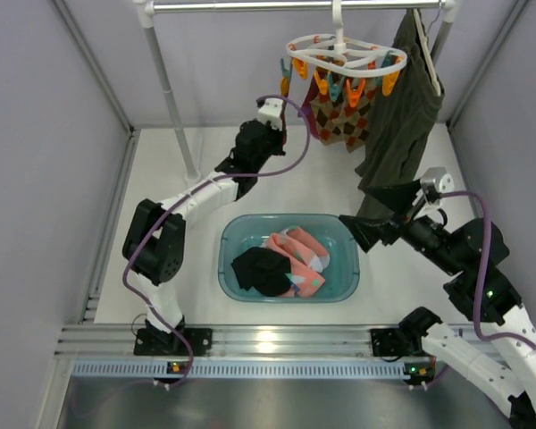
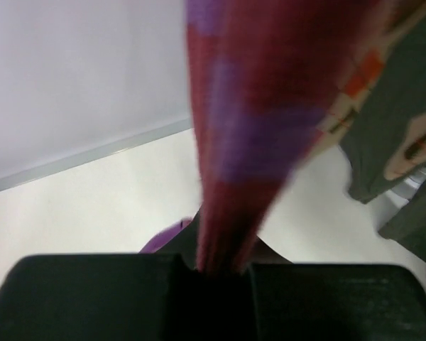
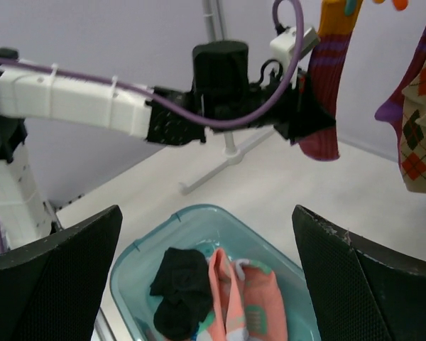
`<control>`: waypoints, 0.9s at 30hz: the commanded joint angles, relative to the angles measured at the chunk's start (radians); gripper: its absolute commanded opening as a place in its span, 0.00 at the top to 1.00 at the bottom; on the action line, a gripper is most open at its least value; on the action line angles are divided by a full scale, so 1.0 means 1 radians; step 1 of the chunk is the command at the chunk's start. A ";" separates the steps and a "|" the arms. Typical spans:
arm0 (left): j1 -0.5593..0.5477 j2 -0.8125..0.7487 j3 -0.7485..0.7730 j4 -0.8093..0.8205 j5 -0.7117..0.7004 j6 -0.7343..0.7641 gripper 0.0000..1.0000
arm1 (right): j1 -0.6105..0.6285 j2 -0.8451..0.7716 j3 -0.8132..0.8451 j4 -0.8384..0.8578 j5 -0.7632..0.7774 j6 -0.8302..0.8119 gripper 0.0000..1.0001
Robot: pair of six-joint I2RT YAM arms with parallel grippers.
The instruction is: Remove the socks clipped to the hanger
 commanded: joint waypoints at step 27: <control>-0.637 0.048 0.101 0.113 -0.932 0.392 1.00 | 0.047 0.980 1.361 -0.622 0.328 -0.202 0.27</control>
